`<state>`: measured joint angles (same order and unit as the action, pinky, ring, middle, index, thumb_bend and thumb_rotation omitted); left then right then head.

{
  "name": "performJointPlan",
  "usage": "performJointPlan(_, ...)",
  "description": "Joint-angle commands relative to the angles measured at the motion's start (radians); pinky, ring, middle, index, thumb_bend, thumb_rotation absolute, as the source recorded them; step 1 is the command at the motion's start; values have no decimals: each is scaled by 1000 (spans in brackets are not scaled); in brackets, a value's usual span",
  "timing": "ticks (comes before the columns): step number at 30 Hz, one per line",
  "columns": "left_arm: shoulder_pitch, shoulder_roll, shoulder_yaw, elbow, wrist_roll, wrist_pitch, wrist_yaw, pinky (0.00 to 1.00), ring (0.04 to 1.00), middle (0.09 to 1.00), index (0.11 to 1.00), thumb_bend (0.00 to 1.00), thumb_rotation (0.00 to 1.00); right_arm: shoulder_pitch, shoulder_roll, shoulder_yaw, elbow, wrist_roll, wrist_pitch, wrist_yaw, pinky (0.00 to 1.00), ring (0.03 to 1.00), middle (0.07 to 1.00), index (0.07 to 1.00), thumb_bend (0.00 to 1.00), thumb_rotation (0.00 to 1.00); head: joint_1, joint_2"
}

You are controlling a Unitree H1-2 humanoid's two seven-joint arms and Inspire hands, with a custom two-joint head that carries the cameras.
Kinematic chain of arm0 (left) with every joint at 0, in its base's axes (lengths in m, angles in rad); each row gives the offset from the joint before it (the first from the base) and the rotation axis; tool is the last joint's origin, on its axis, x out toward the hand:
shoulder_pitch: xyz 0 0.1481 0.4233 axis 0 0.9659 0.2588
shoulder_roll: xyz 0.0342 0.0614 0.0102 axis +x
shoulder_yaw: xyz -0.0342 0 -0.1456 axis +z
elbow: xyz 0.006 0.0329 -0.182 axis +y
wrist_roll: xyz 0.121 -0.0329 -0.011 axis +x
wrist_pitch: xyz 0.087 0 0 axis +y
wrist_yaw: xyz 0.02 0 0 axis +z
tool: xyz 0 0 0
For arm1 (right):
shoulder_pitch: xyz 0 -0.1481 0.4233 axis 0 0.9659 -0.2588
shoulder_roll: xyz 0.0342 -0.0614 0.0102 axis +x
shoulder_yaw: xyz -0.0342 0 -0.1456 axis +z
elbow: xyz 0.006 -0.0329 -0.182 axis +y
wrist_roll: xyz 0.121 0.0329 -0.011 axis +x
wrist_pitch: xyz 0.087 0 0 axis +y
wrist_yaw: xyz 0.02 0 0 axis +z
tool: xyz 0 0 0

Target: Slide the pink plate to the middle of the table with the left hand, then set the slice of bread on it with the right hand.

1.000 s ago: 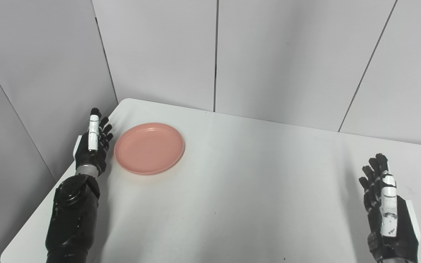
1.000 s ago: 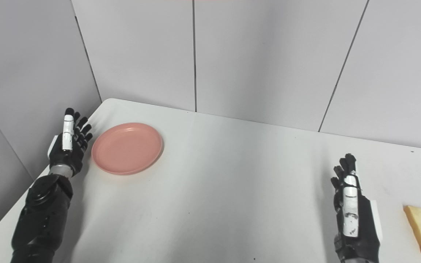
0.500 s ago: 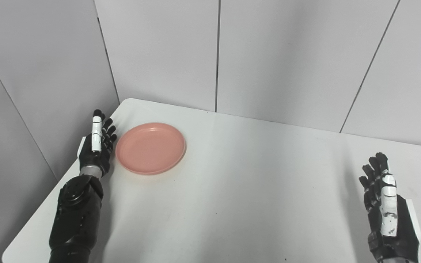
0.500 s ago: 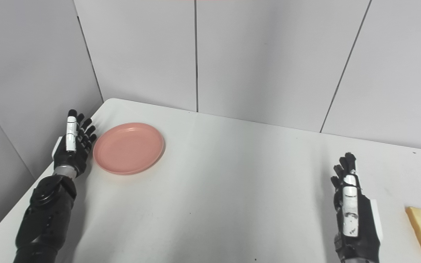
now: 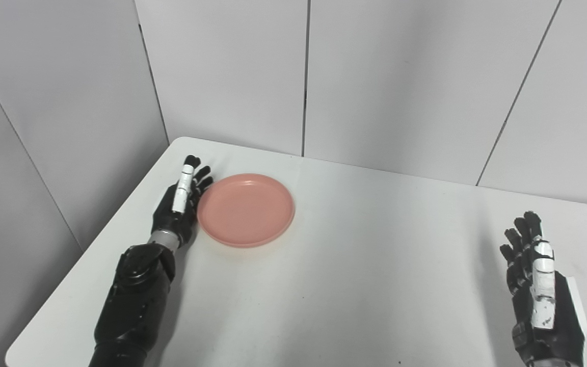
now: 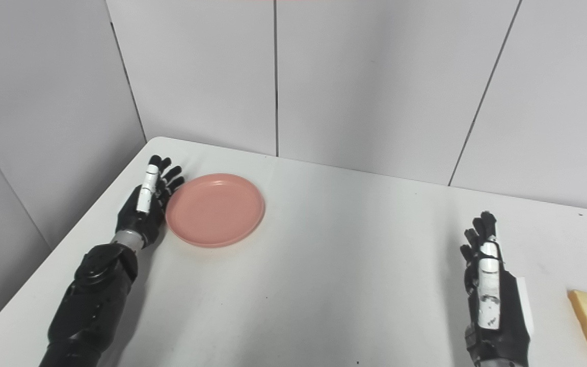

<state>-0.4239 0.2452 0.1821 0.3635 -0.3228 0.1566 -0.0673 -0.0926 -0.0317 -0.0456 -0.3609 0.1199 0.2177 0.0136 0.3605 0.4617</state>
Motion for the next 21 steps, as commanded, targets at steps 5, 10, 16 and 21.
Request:
performJointPlan(5, -13, -67, -65, -101, 19, 67, -16, 956, 945, 944, 947, 817, 869, -18, 7, -4, -15, 16, -19, 2, 1000, 1000, 1000, 1000, 320, 1000, -20, 5)
performJointPlan(10, -6, -105, -102, -173, 35, 150, -11, 968, 952, 952, 957, 800, 872, -16, 16, -1, -7, 12, -31, -2, 1000, 1000, 1000, 1000, 317, 1000, -60, 13)
performJointPlan(16, -14, -136, -162, -163, 50, 142, -59, 978, 964, 961, 968, 785, 903, -11, 20, 6, 19, -8, -68, -2, 1000, 1000, 1000, 1000, 351, 1000, -117, 21)
performJointPlan(21, -25, -183, -214, -142, 70, 129, -81, 979, 974, 975, 981, 750, 908, -5, 30, 8, 53, -8, -107, -1, 1000, 1000, 1000, 1000, 396, 1000, -176, 25)
